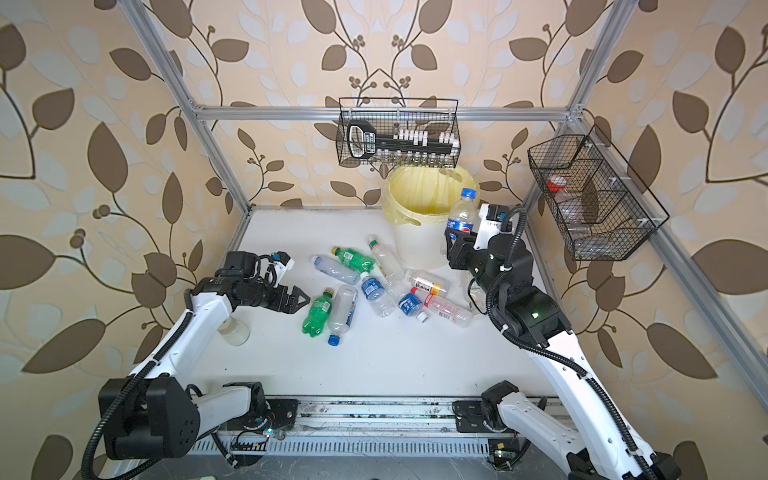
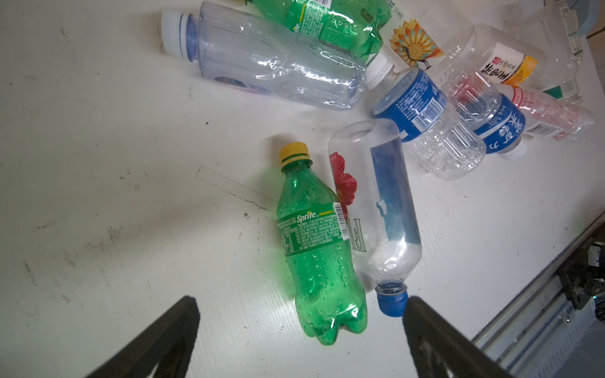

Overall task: Throw the plastic bottles in the bin
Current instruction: 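Lift the Pepsi bottle with right gripper and carry it over the bin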

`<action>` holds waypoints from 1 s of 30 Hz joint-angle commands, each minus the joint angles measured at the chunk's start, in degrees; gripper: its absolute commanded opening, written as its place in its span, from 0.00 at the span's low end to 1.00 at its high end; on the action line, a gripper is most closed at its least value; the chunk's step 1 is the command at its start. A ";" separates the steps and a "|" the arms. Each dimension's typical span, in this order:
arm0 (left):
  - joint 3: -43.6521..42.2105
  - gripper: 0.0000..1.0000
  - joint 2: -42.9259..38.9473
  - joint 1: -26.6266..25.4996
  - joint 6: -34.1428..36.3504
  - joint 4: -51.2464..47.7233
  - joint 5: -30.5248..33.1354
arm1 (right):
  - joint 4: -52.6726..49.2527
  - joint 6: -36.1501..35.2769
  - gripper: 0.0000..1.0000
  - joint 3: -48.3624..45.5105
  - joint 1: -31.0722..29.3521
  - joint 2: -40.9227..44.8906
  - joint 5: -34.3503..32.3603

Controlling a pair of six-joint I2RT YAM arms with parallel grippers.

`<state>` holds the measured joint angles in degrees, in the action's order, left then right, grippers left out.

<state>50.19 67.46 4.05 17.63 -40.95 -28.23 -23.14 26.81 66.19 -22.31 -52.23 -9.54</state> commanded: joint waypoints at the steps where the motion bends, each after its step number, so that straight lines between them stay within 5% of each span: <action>1: 1.04 0.99 -1.37 0.95 0.75 -1.12 -1.92 | -0.08 0.17 0.47 0.28 1.01 0.56 2.84; 16: 0.77 0.99 -1.39 1.59 1.09 -0.96 -2.97 | 4.15 -1.47 0.47 -5.28 1.04 5.44 3.82; 22: 0.96 0.99 -1.62 1.76 0.98 -1.22 -3.04 | 8.56 -3.16 0.48 1.87 1.35 -4.01 5.68; 27: 1.22 0.99 -3.06 1.79 1.35 -2.04 -4.82 | 12.69 -3.06 0.50 15.73 5.39 -19.98 5.96; 30: 1.31 0.99 -3.56 1.83 1.34 -2.03 -4.63 | 9.27 -1.29 0.82 27.85 8.32 -30.43 6.40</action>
<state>50.19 65.84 5.34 17.82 -42.02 -30.72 -14.39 24.93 84.53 -16.40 -76.34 -4.01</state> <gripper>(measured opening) 0.990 0.715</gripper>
